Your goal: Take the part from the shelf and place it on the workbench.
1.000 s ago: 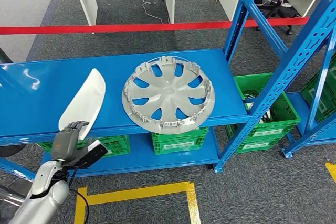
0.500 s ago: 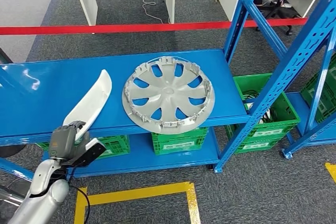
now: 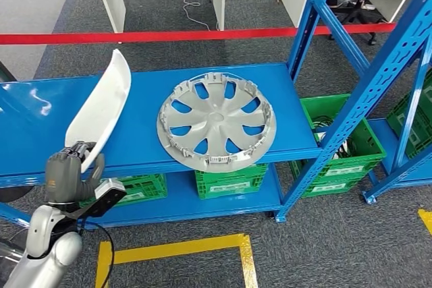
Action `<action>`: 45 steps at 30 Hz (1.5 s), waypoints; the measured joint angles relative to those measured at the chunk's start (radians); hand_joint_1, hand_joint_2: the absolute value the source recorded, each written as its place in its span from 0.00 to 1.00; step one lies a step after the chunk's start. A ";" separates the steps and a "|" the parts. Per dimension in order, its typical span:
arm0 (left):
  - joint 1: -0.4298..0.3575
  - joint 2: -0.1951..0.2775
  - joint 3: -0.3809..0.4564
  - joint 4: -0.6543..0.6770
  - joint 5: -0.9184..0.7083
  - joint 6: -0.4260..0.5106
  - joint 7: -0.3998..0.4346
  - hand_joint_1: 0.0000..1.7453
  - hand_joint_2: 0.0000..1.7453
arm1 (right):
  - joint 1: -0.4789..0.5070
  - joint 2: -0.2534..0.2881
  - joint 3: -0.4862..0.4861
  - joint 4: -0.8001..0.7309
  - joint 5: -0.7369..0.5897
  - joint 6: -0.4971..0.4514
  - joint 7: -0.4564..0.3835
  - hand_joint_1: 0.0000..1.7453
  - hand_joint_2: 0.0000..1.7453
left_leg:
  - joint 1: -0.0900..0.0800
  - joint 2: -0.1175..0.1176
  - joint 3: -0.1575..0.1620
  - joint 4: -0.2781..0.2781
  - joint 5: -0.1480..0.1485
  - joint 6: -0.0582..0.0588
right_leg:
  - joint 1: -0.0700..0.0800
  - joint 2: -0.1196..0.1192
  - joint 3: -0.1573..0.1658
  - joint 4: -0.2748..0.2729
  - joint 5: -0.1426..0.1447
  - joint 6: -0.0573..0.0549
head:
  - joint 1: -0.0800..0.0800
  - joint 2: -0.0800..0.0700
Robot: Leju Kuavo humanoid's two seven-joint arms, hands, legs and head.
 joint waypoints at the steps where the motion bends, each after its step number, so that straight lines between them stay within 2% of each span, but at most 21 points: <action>1: 0.003 0.004 0.000 -0.018 -0.008 0.006 -0.001 1.00 1.00 | 0.000 0.000 0.000 0.000 -0.001 0.000 0.000 0.00 0.00 | 0.000 0.000 0.000 0.000 0.000 0.000 | 0.000 0.000 0.000 0.000 0.000 0.000 | 0.000 0.000; 11: 0.031 0.043 0.003 -0.152 -0.150 0.069 0.016 1.00 1.00 | 0.000 0.000 0.000 0.000 -0.013 0.000 -0.005 0.00 0.00 | 0.000 0.000 0.000 0.000 0.000 0.000 | 0.000 0.000 0.000 0.000 0.000 0.000 | 0.000 0.000; 19: 0.055 0.045 0.035 -0.197 -0.244 0.075 0.035 1.00 1.00 | 0.000 0.000 0.000 0.000 -0.014 0.000 -0.007 0.00 0.00 | 0.000 0.000 0.000 0.000 0.000 0.000 | 0.000 0.000 0.000 0.000 0.000 0.000 | 0.000 0.000; 29: 0.059 0.048 0.046 -0.201 -0.134 0.071 0.034 1.00 1.00 | 0.000 0.001 0.005 0.000 -0.019 0.000 -0.011 0.00 0.00 | 0.000 0.000 0.000 0.000 0.000 0.000 | 0.000 0.000 0.000 0.000 0.000 0.000 | 0.000 0.000; 35: 0.060 0.058 0.043 -0.201 -0.129 0.068 0.036 1.00 1.00 | 0.000 0.001 0.006 0.000 -0.028 0.000 -0.015 0.00 0.00 | 0.000 0.000 0.000 0.000 0.000 0.000 | 0.000 0.000 0.000 0.000 0.000 0.000 | 0.000 0.000; 45: 0.090 0.108 0.047 -0.216 -0.131 0.041 0.055 1.00 1.00 | -0.001 0.017 0.008 -0.001 -0.030 -0.007 -0.016 0.00 0.00 | -0.006 0.000 -0.001 0.004 -0.001 0.002 | -0.006 0.000 0.000 -0.001 0.002 0.004 | 0.000 0.000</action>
